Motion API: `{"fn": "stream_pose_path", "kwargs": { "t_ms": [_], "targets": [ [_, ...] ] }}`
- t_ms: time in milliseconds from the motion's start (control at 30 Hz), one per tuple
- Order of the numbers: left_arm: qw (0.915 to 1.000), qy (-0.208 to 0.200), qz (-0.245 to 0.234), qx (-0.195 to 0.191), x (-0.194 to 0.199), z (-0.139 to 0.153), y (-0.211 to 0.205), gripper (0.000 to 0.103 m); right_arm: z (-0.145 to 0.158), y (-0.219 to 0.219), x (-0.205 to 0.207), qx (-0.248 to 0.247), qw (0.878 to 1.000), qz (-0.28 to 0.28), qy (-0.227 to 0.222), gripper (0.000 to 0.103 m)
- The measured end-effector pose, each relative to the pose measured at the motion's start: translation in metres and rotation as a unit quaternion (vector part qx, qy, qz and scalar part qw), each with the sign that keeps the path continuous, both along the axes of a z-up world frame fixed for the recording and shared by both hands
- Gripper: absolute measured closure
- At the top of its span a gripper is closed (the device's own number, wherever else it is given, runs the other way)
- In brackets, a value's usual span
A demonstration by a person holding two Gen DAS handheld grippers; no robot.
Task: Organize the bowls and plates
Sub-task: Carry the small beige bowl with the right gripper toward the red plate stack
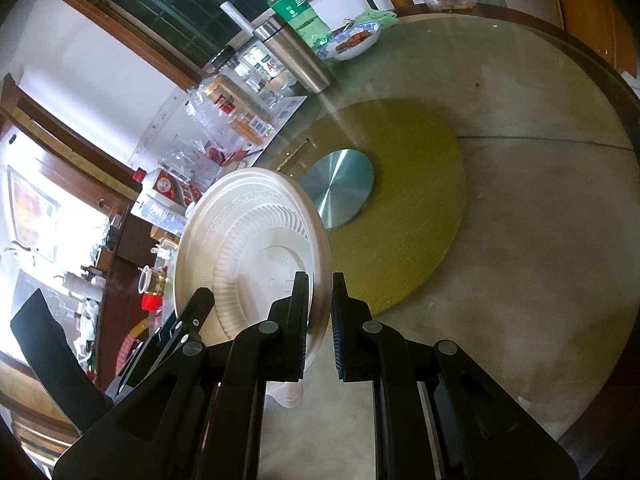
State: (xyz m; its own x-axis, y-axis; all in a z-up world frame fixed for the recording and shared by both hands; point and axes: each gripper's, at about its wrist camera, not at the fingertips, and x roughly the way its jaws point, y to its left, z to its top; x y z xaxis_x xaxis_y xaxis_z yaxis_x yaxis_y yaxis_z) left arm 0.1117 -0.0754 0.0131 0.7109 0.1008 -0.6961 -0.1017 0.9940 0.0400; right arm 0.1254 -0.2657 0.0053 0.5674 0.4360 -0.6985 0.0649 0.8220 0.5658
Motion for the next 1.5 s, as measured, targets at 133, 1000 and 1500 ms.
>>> {"fn": "stream_pose_path", "kwargs": {
  "t_ms": [133, 1000, 1500],
  "targets": [
    [1.0, 0.0, 0.002, 0.0, -0.004, -0.001, 0.004, 0.089, 0.0, 0.004, -0.003, -0.001, 1.0, 0.004, -0.001, 0.093],
    [0.9999, -0.004, 0.004, -0.014, -0.023, -0.001, 0.024, 0.088, 0.007, 0.021, -0.021, -0.007, 1.0, 0.024, -0.013, 0.093],
    [0.9997, -0.01, 0.011, -0.022, -0.036, 0.007, 0.043, 0.088, 0.016, 0.039, -0.029, -0.01, 0.999, 0.043, -0.024, 0.093]
  ]
}}
